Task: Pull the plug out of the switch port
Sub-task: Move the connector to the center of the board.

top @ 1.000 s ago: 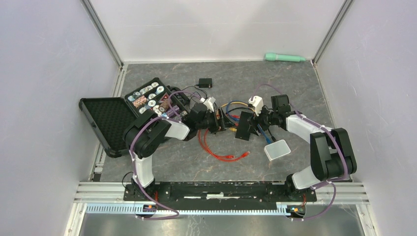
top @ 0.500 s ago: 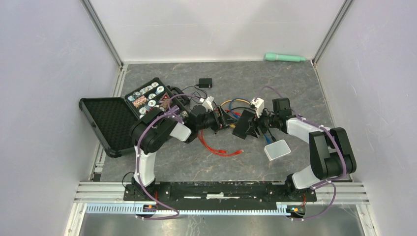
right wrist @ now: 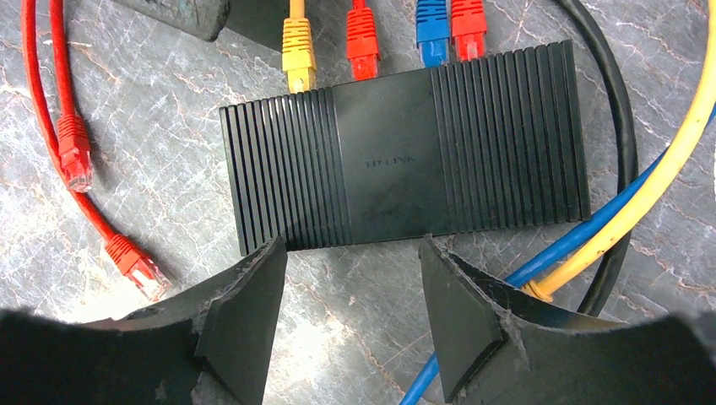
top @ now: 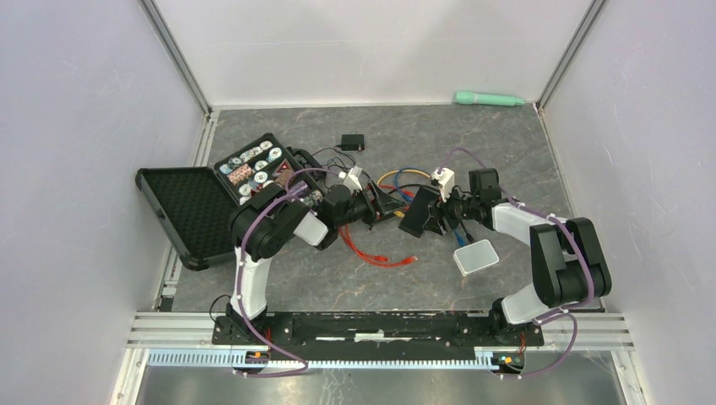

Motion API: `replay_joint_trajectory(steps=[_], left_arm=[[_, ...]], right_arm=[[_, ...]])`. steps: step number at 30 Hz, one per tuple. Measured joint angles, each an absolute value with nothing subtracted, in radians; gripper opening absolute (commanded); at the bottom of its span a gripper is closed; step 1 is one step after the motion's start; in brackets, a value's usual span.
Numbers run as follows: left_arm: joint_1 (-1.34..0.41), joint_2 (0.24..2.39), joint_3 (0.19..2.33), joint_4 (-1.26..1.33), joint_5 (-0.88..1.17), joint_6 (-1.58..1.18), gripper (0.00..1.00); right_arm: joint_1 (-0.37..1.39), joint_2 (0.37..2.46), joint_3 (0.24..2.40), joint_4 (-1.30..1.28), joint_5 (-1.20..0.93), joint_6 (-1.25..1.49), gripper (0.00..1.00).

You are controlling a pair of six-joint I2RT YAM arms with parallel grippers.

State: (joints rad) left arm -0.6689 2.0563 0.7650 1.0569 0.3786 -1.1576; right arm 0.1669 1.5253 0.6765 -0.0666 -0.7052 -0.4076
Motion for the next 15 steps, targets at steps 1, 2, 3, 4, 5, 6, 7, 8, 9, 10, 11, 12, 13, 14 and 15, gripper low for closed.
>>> replay_joint_trajectory(steps=[1,2,3,4,5,6,7,8,9,10,11,12,13,14,15], left_arm=[[-0.669,2.057,0.764,1.057,0.373,-1.163,0.77],[-0.669,2.057,0.765,1.049,0.368,-1.164,0.76],[-0.669,2.057,0.765,1.043,0.366,-1.166,0.76],[-0.670,2.056,0.771,1.023,0.362,-1.166,0.76],[-0.670,2.053,0.778,0.999,0.360,-1.166,0.74],[-0.670,2.051,0.783,0.983,0.359,-1.166,0.72],[-0.670,2.051,0.788,0.972,0.359,-1.168,0.70],[-0.670,2.054,0.790,0.968,0.360,-1.173,0.68],[-0.670,2.063,0.795,0.968,0.366,-1.190,0.66],[-0.670,2.078,0.804,0.971,0.378,-1.203,0.65],[-0.671,2.095,0.813,0.978,0.392,-1.222,0.63],[-0.672,2.108,0.823,0.982,0.405,-1.235,0.62],[-0.673,2.115,0.831,0.983,0.411,-1.243,0.61],[-0.673,2.121,0.835,0.982,0.418,-1.247,0.61],[-0.673,2.125,0.837,0.983,0.421,-1.251,0.60]], right_arm=[[0.167,1.525,0.676,-0.066,-0.705,-0.408,0.65],[0.167,1.526,0.676,-0.064,-0.704,-0.408,0.65],[0.167,1.528,0.676,-0.063,-0.705,-0.408,0.65],[0.166,1.529,0.677,-0.062,-0.706,-0.408,0.65],[0.166,1.531,0.677,-0.060,-0.707,-0.408,0.65],[0.166,1.531,0.677,-0.059,-0.709,-0.408,0.64],[0.165,1.532,0.677,-0.059,-0.709,-0.408,0.64],[0.165,1.533,0.677,-0.057,-0.710,-0.408,0.64],[0.164,1.533,0.677,-0.057,-0.711,-0.408,0.64],[0.164,1.533,0.677,-0.057,-0.711,-0.408,0.64],[0.164,1.534,0.677,-0.056,-0.711,-0.408,0.64],[0.164,1.534,0.677,-0.057,-0.711,-0.408,0.64],[0.164,1.534,0.677,-0.057,-0.710,-0.408,0.64],[0.164,1.534,0.677,-0.057,-0.710,-0.408,0.64],[0.164,1.535,0.677,-0.057,-0.710,-0.408,0.64]])
